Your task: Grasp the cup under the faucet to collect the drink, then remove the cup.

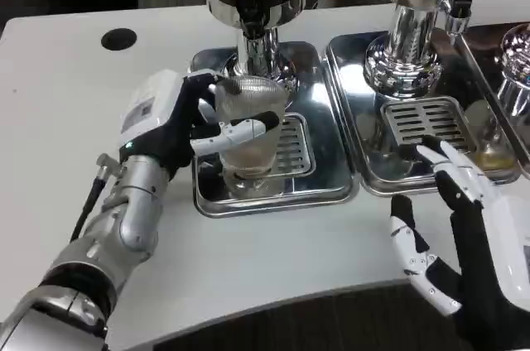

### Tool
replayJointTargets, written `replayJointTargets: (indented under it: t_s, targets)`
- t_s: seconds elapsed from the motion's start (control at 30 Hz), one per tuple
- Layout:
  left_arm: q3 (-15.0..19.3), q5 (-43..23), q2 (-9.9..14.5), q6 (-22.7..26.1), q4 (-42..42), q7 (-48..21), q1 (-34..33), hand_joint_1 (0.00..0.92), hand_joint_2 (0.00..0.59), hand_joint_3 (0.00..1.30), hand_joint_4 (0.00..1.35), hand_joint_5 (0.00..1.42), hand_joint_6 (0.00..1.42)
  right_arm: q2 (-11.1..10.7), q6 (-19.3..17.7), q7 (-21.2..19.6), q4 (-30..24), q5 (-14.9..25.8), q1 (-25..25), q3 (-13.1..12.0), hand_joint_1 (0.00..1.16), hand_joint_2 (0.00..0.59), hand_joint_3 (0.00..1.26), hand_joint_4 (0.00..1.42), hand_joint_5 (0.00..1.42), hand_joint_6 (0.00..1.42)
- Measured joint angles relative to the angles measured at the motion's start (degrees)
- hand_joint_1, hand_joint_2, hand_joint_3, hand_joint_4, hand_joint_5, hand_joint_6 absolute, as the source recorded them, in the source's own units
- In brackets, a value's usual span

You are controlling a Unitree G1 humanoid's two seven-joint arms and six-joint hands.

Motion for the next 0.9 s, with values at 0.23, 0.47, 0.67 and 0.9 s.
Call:
replayJointTargets:
  t_s: [0.23,0.47,0.67,0.9]
  targets:
    - [-1.5,0.9,0.6,-0.9,-0.3,0.1,0.1,0.296,0.155,0.42,0.51,0.72,0.89,0.4,0.0,0.3,0.0,0.0,-0.5,0.2,0.37,0.479,0.27,0.14,0.16,0.21]
    - [-2.2,1.5,2.8,-1.3,-1.1,-2.6,0.9,0.173,0.107,0.3,0.33,0.46,0.56,0.5,0.0,0.8,0.0,0.2,-1.0,0.4,0.37,0.479,0.28,0.14,0.16,0.21]
    - [-2.3,1.7,3.9,-0.9,-1.1,-4.7,2.4,0.138,0.088,0.24,0.21,0.28,0.38,0.4,0.0,1.3,0.0,0.3,-1.0,0.2,0.37,0.479,0.28,0.14,0.16,0.21]
    - [-2.3,1.7,4.4,-0.1,-1.1,-7.9,2.5,0.112,0.078,0.18,0.1,0.18,0.31,0.2,-0.1,1.8,-0.1,0.4,-1.0,-0.4,0.37,0.479,0.28,0.14,0.16,0.23]
